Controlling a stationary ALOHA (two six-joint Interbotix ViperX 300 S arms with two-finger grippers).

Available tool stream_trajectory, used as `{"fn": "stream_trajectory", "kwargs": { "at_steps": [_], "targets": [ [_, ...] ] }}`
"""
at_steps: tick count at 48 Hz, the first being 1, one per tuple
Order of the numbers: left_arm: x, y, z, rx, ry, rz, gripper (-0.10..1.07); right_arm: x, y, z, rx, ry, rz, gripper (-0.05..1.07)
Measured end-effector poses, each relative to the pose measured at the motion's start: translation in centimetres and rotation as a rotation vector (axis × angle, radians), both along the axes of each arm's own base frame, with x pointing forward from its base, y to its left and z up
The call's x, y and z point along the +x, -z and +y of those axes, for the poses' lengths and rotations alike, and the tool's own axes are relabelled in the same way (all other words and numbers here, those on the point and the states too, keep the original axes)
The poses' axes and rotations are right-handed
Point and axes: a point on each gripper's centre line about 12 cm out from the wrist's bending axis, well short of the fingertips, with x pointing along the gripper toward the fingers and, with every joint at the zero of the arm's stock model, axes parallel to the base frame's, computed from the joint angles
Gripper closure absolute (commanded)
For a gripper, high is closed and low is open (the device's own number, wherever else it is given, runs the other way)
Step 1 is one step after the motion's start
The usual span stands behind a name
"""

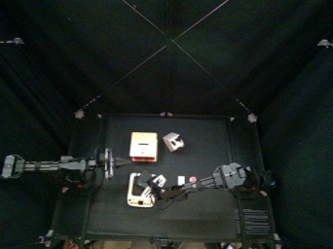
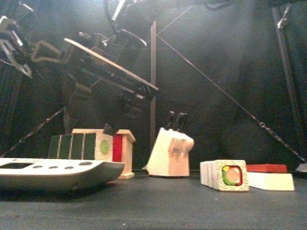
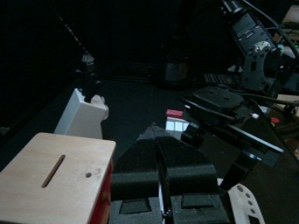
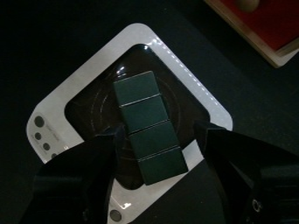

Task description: Grab green sushi roll

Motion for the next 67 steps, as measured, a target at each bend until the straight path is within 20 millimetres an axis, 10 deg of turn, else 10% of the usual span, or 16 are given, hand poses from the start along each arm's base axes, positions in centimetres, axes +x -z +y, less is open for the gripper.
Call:
{"fn": "stream_trajectory", "kwargs": {
  "at_steps": [67],
  "targets": [
    [0.0,-0.1,0.0,0.001,0.0,-0.008,0.99,0.0,2.1,0.0,0.018,0.038,0.06,0.09]
  ]
}}
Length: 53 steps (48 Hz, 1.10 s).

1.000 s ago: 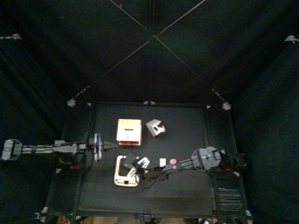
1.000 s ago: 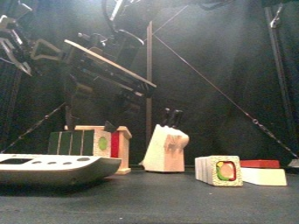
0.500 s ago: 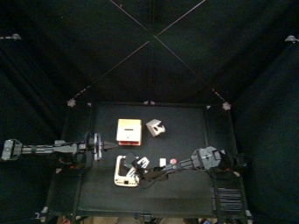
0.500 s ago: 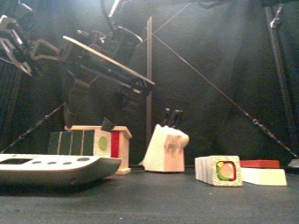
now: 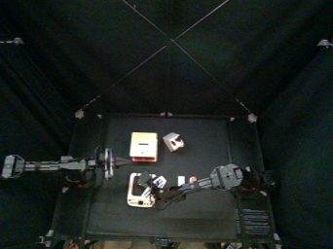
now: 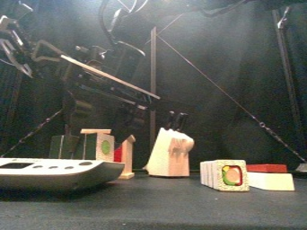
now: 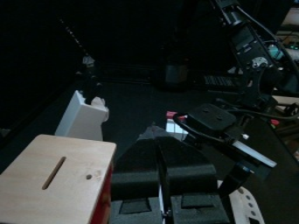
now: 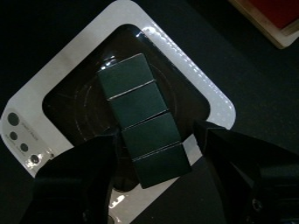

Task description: Grab green sushi roll

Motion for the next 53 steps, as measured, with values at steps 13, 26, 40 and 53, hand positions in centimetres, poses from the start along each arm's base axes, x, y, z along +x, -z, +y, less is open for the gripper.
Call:
{"fn": "stream_trajectory", "kwargs": {
  "at_steps": [13,26,40,53],
  "targets": [
    [0.0,0.0,0.0,0.0,0.0,0.0,0.99,0.0,0.0,-0.1,0.004,0.002,0.001,0.13],
    [0.0,0.0,0.0,0.0,-0.002,0.0,0.99,0.0,0.0,0.0,0.003,0.0,0.001,0.31],
    [0.0,0.0,0.0,0.0,0.0,-0.002,0.99,0.2,-0.6,0.1,0.002,0.004,-0.009,0.4],
    [0.0,0.0,0.0,0.0,-0.002,0.0,0.99,0.3,-1.2,-0.1,-0.018,0.022,-0.002,0.4]
  ]
}}
